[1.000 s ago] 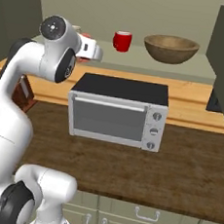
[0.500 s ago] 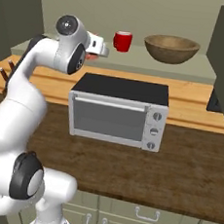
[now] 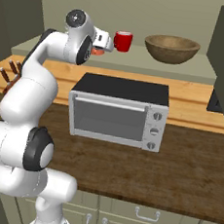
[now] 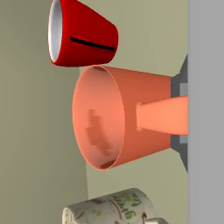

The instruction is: Gather all objects into one cabinet and sort the glasses and bowls to opposite sides.

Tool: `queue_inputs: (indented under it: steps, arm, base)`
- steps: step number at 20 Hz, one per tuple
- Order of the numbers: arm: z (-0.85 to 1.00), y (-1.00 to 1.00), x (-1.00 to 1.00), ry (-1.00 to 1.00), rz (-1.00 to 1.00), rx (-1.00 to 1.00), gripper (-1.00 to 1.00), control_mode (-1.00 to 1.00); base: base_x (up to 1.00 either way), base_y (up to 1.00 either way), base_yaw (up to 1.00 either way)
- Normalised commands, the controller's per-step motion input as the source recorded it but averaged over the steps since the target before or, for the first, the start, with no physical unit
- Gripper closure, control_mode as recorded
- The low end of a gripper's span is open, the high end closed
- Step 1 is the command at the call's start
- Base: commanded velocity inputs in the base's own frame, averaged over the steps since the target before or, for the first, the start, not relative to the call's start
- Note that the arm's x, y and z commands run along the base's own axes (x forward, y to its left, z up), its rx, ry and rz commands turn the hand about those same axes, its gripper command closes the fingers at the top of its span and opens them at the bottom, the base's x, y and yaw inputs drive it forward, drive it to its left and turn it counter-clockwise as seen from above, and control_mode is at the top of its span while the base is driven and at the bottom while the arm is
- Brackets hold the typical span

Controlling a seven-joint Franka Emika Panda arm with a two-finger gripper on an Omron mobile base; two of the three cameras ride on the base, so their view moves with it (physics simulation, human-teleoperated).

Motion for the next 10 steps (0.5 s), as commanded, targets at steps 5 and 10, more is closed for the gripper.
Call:
queue_inputs:
  steps: [5,10]
  arm:
    - [-0.15,0.01,0.52,0.0,-0.05,0.0,1.0,-1.0]
    - [-0.18,0.08,0.39,0.0,-0.06,0.0,-1.0,-1.0]
  base:
    - [0.0,0.0,0.0]
    - [0.0,0.0,0.0]
